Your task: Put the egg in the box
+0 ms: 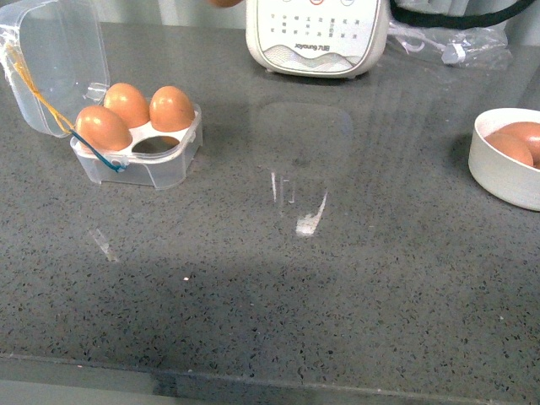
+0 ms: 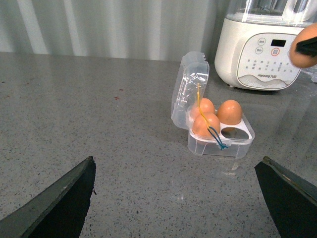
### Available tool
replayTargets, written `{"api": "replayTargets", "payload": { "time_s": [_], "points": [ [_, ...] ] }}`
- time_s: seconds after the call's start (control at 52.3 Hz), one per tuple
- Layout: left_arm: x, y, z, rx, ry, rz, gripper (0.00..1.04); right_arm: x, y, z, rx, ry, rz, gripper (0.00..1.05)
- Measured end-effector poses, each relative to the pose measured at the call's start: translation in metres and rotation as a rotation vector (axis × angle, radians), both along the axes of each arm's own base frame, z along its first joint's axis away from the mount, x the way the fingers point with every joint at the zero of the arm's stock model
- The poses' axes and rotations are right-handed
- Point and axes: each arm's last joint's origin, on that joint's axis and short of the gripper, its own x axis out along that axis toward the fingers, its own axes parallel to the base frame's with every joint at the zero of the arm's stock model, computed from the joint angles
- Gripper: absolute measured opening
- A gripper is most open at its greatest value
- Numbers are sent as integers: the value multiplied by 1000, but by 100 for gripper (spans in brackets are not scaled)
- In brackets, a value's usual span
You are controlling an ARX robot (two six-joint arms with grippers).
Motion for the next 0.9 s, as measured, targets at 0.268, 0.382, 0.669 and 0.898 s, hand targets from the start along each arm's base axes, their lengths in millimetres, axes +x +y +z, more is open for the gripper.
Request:
{"api": "replayTargets", "payload": {
  "time_s": [0.268,0.382,0.669,0.898],
  "points": [
    [0,0,0,0,0,0,98,-25,35,-17,-101,-18,248,49],
    [0,0,0,0,0,0,98,-28,33,-28,-156,-27,262,49],
    [0,0,0,0,0,0,98,-19,24,-47,-201,-14,238,49],
    [0,0,0,0,0,0,98,5,11,-48,-192,-8,152,48]
  ]
}}
